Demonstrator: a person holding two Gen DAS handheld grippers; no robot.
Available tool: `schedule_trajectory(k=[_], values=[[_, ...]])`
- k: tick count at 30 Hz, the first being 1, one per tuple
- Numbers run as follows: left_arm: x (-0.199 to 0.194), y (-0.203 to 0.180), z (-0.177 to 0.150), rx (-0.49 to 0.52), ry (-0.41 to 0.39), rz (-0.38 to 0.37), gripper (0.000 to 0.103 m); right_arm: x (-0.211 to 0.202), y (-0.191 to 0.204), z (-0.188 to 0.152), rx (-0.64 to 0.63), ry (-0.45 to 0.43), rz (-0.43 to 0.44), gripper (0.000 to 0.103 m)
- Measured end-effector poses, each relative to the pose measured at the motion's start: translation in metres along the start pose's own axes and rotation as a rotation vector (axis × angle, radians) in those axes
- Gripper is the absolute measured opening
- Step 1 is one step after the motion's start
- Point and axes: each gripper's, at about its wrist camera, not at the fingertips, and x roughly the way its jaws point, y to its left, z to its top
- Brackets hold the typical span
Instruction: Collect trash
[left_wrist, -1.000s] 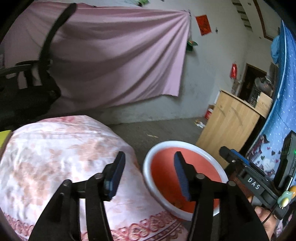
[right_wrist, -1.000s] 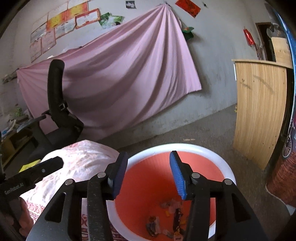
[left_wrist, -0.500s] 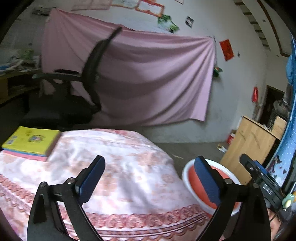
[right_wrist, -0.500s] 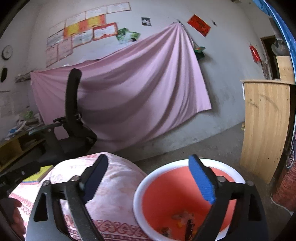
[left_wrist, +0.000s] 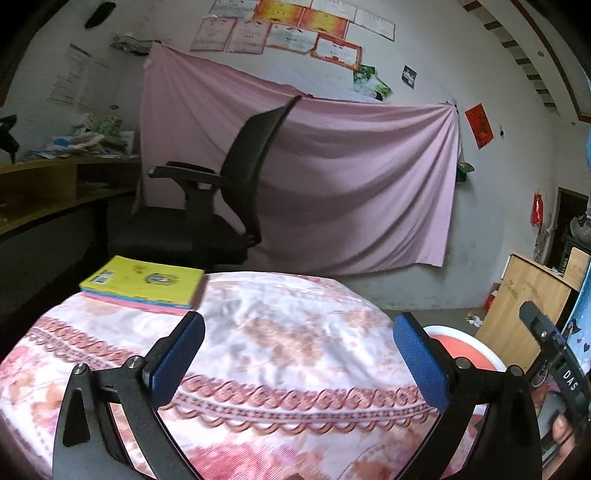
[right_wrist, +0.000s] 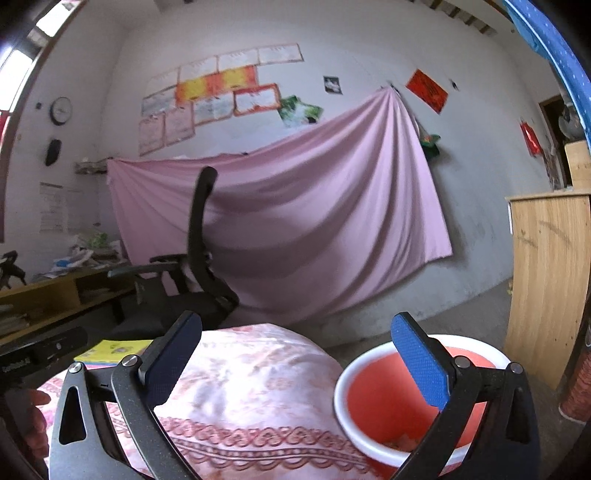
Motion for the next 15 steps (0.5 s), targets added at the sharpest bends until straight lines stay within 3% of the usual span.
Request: schedule_trajectory(k=[15], values=[[-0.064,0.037,-0.042,0.002,-0.041,0.092,0.1,-0.05,0.048,-0.024,-0.059,-0.028,0.038,0.103]])
